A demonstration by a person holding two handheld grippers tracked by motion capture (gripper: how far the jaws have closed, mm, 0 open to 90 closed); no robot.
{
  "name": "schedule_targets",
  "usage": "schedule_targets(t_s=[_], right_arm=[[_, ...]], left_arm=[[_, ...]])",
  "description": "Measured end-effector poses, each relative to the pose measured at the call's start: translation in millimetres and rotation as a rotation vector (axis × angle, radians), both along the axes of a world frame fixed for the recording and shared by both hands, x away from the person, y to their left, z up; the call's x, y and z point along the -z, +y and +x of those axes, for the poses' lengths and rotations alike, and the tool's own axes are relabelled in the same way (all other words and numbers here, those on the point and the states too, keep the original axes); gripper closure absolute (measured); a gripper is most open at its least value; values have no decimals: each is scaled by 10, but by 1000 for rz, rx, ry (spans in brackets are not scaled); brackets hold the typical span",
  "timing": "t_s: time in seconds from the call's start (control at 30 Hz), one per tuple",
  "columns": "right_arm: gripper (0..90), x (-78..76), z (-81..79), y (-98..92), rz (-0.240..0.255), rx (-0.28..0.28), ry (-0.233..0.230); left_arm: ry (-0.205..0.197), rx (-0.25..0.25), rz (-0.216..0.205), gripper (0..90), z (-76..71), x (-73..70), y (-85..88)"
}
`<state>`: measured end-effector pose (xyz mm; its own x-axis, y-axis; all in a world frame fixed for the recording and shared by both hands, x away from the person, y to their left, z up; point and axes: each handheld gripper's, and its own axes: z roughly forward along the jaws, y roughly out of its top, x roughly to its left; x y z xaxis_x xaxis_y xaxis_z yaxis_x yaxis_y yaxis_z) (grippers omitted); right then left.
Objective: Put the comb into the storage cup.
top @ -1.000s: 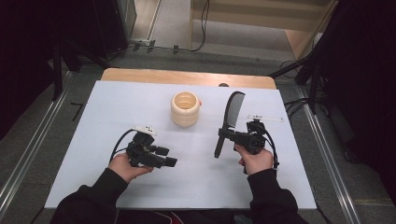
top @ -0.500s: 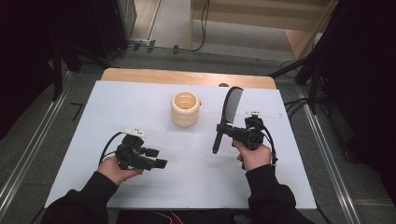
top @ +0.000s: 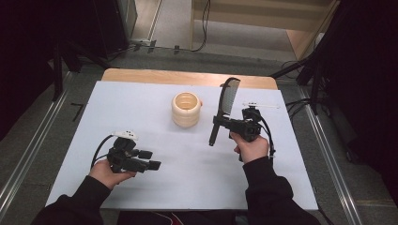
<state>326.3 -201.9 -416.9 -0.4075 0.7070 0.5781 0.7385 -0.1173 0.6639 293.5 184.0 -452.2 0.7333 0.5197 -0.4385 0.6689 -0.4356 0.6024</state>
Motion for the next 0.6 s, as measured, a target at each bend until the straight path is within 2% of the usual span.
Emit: schedule_targets(t_s=[0.13, 0.33, 0.43, 0.6], right_arm=[[696, -14, 59, 66, -7, -9, 1], [696, -57, 176, 128, 13, -25, 8], [697, -96, 237, 161, 18, -23, -1], [696, -140, 349, 203, 35, -13, 9]], left_arm=[[6, -16, -2, 330, 4, 5, 49], [11, -18, -2, 330, 2, 19, 71], [12, -18, -2, 330, 6, 20, 75], [17, -18, -10, 330, 11, 28, 75]])
